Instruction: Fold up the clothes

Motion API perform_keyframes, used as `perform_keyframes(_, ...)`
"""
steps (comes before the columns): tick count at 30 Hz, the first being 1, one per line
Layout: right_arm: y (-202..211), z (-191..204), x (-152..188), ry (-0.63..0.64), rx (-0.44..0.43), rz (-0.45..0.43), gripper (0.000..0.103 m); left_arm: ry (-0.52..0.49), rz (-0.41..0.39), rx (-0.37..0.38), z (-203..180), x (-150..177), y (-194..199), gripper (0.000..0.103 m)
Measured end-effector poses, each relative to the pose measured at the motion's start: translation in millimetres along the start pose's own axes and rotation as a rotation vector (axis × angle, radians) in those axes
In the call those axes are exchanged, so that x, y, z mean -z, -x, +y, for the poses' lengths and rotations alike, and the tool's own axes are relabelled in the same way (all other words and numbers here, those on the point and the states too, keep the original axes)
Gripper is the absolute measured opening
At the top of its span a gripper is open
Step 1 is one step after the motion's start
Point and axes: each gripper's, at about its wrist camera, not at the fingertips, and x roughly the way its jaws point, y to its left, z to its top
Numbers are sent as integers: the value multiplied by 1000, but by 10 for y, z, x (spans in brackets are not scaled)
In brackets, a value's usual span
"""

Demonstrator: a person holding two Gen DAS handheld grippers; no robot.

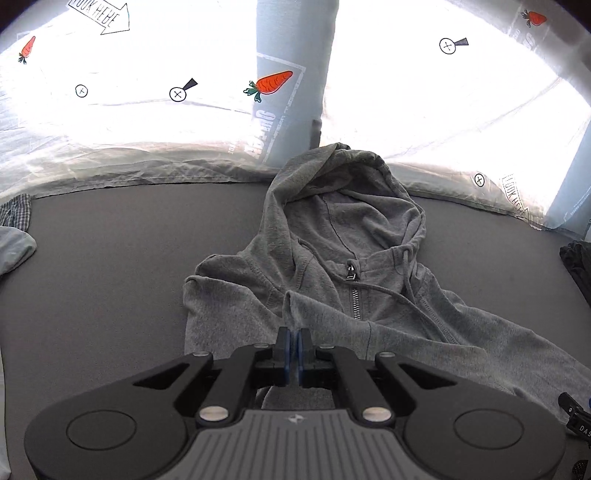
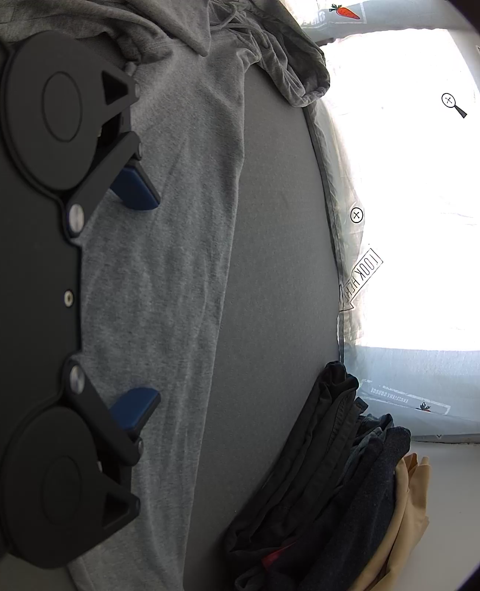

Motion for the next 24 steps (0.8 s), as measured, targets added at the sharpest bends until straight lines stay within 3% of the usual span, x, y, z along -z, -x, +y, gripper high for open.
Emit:
perform_keyframes(9,-1,4,2,0,1,0,103,97,47,-85,483,124,-109,4)
perform_keyframes(14,-2,6,2,0,1,0,103,84,110,-200,585,223,-344,10)
perform_keyframes(16,-3,7,2,1,1,0,103,63,111,-207,526,250,-319,25)
perform_keyframes(20,-4,8,2,1,1,0,103,19,111,-222,408,302,-268,36)
perform_keyframes(24,-6,8,3,0,0,1,103,-24,112,-236,290,355,-216,57)
